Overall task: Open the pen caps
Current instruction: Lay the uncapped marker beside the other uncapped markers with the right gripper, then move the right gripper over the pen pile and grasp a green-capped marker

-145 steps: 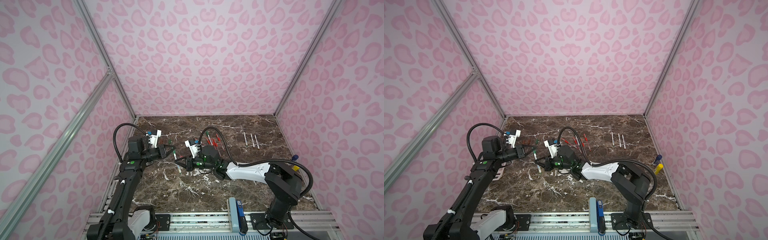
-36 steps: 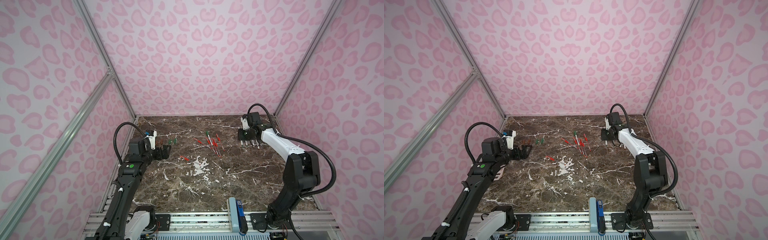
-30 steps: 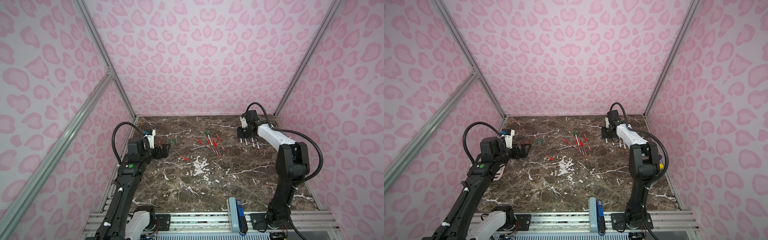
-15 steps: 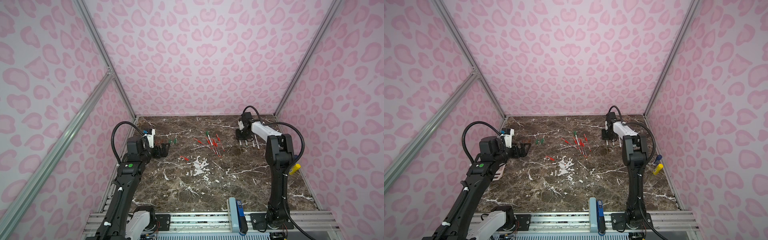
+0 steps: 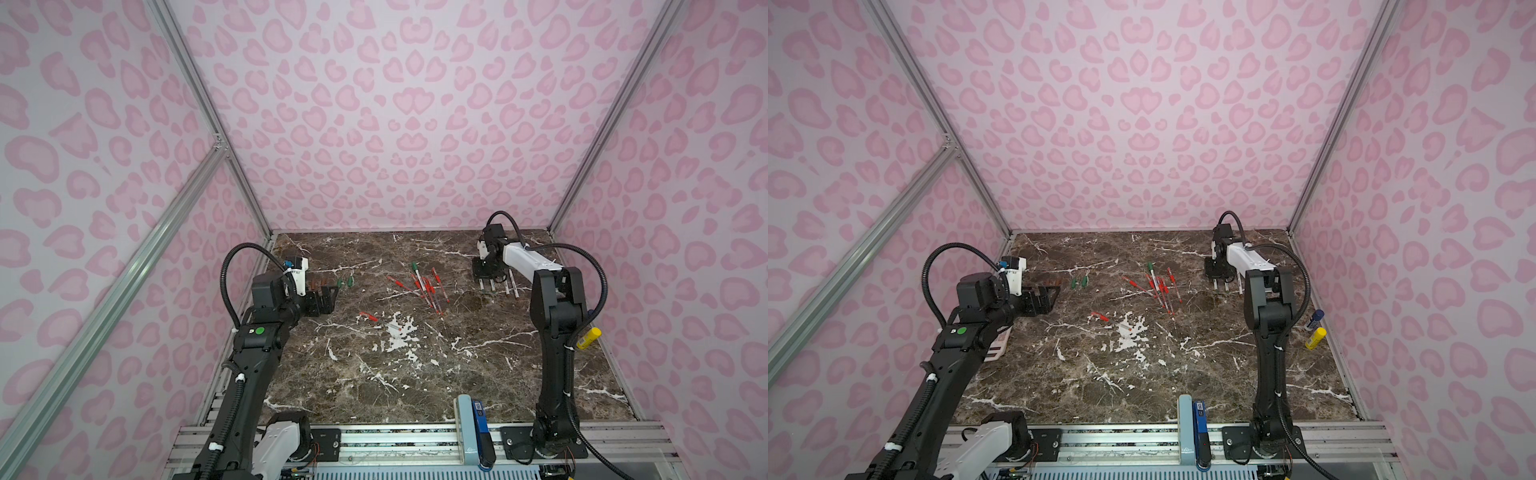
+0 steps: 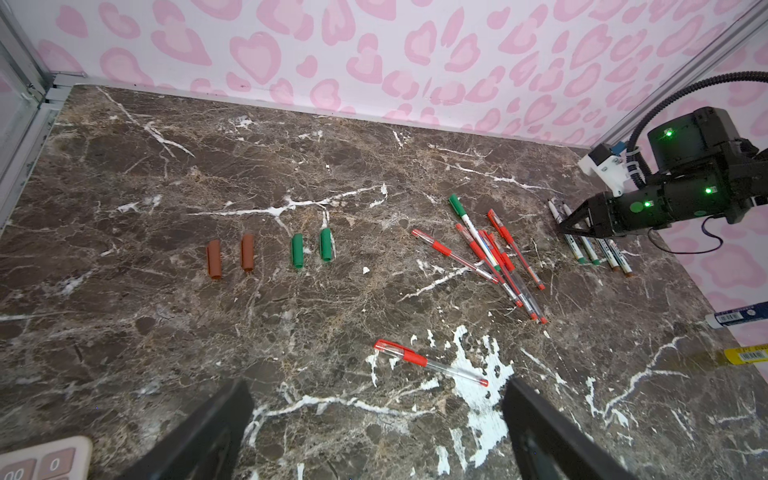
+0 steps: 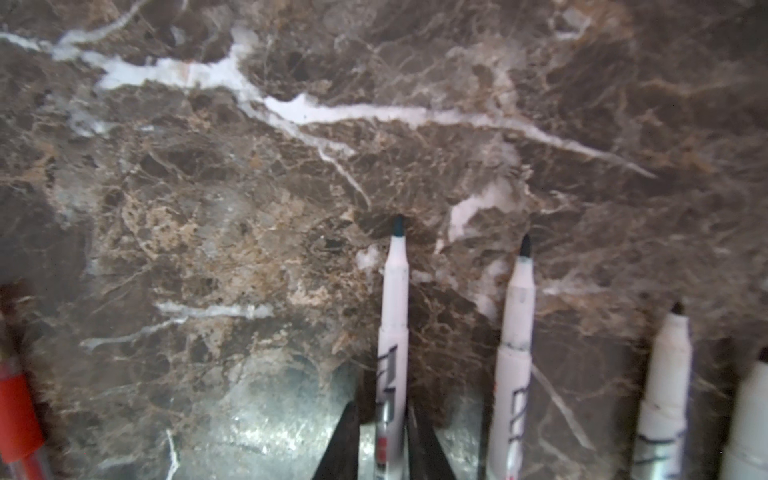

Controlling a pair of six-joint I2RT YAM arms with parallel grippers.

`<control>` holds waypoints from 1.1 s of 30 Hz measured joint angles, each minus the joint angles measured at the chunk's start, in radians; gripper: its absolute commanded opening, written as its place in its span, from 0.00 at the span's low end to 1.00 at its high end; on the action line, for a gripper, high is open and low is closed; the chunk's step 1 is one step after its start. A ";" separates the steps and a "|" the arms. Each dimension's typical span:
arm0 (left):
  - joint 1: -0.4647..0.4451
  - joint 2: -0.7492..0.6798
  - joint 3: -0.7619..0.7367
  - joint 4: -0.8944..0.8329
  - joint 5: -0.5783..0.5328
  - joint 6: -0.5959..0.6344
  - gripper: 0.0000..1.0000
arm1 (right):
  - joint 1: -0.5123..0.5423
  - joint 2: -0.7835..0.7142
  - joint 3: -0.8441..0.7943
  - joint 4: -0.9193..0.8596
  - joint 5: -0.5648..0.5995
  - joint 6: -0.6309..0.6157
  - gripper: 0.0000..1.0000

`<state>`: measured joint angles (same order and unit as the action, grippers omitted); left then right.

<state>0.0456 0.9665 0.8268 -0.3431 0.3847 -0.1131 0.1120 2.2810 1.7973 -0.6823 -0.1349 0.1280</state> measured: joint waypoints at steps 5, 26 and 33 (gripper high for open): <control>0.004 0.000 0.000 0.000 0.003 -0.001 0.98 | 0.000 -0.027 0.008 -0.043 0.008 0.000 0.28; 0.011 -0.013 0.002 -0.001 0.014 -0.011 0.98 | 0.296 0.013 0.201 -0.103 0.003 0.041 0.26; 0.011 -0.019 0.002 -0.001 0.011 -0.011 0.98 | 0.352 0.156 0.385 -0.163 0.000 0.063 0.26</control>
<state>0.0570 0.9478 0.8291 -0.3439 0.3954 -0.1238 0.4641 2.4367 2.1826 -0.8448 -0.1345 0.1913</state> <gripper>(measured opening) 0.976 0.260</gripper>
